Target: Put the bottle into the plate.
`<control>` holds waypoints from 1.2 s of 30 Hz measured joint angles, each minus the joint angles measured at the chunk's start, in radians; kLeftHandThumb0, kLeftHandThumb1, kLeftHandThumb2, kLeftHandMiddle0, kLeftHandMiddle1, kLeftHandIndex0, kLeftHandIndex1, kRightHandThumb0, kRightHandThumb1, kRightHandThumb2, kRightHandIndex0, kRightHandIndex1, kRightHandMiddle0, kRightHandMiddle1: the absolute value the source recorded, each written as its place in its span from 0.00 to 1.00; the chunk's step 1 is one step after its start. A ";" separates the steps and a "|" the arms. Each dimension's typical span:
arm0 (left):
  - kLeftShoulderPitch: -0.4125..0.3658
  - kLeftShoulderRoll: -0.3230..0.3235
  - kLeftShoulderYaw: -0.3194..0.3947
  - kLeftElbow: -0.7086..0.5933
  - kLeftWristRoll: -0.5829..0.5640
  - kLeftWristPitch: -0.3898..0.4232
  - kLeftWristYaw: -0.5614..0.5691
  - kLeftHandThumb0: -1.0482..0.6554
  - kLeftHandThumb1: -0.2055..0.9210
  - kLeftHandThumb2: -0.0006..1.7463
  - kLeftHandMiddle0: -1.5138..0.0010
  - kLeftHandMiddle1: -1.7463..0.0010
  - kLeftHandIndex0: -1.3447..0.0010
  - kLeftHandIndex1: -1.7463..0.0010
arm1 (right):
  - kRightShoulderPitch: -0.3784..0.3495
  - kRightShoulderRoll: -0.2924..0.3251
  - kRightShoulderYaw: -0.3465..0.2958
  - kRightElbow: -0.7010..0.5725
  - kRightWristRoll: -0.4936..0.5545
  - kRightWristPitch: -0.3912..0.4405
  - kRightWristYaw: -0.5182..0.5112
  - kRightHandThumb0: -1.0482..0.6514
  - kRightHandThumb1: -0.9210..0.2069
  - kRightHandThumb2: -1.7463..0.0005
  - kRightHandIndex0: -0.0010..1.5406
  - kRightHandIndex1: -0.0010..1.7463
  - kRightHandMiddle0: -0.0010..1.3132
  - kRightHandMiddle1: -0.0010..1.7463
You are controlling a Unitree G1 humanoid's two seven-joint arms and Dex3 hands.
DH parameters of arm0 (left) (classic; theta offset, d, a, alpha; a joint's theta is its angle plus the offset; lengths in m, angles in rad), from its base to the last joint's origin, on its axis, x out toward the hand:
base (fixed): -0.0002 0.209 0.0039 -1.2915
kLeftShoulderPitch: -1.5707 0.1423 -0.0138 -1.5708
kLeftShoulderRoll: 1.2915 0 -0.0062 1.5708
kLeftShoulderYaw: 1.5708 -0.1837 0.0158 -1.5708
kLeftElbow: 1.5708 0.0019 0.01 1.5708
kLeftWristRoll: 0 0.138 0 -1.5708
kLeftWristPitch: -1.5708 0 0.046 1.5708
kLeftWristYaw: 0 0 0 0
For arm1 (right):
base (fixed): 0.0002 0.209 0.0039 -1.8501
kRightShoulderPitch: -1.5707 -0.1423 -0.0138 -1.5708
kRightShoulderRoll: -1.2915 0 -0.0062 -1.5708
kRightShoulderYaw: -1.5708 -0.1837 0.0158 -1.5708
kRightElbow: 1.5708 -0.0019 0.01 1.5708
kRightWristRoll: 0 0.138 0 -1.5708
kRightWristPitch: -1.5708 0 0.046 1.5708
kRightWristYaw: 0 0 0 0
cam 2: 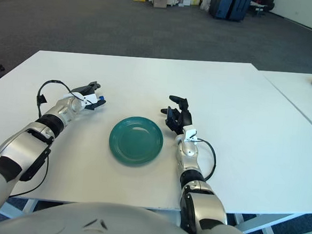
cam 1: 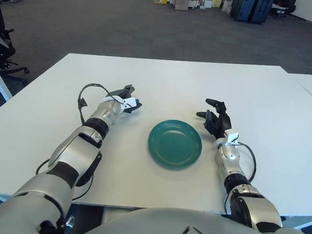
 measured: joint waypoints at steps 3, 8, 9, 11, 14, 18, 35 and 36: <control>0.063 0.020 -0.001 -0.127 0.021 0.013 -0.002 0.03 1.00 0.37 0.79 0.80 1.00 0.66 | -0.001 -0.001 0.000 -0.001 0.000 0.000 0.001 0.30 0.00 0.60 0.37 0.52 0.04 0.63; 0.178 0.051 -0.001 -0.336 0.068 0.043 0.004 0.05 1.00 0.36 0.79 0.85 1.00 0.64 | 0.000 0.001 0.001 -0.001 0.000 0.000 0.000 0.30 0.00 0.60 0.37 0.52 0.03 0.63; 0.202 0.057 -0.002 -0.381 0.083 0.050 0.008 0.05 1.00 0.35 0.78 0.86 1.00 0.64 | 0.001 0.001 0.002 0.000 -0.001 0.000 -0.001 0.30 0.00 0.60 0.37 0.52 0.03 0.63; 0.247 0.072 -0.004 -0.463 0.114 0.064 0.019 0.05 1.00 0.35 0.78 0.87 1.00 0.62 | 0.003 0.004 0.005 0.001 -0.002 0.000 -0.003 0.30 0.00 0.59 0.38 0.52 0.03 0.63; 0.294 0.094 -0.004 -0.546 0.156 0.073 0.052 0.06 1.00 0.34 0.79 0.88 1.00 0.60 | 0.005 0.005 0.008 0.003 -0.007 -0.001 -0.007 0.32 0.02 0.58 0.38 0.54 0.03 0.62; 0.326 0.127 -0.004 -0.605 0.207 0.073 0.104 0.07 1.00 0.34 0.81 0.91 1.00 0.58 | 0.005 0.005 0.013 0.004 -0.016 -0.007 -0.010 0.34 0.05 0.55 0.39 0.55 0.04 0.63; 0.361 0.163 -0.044 -0.451 0.276 -0.058 0.356 0.08 1.00 0.39 0.79 0.94 1.00 0.55 | 0.003 -0.006 0.058 0.003 -0.059 -0.013 -0.046 0.28 0.00 0.57 0.40 0.57 0.03 0.65; 0.360 0.163 -0.049 -0.423 0.278 -0.071 0.374 0.08 1.00 0.38 0.78 0.94 1.00 0.54 | 0.003 -0.007 0.061 0.003 -0.063 -0.013 -0.047 0.28 0.00 0.56 0.40 0.58 0.04 0.65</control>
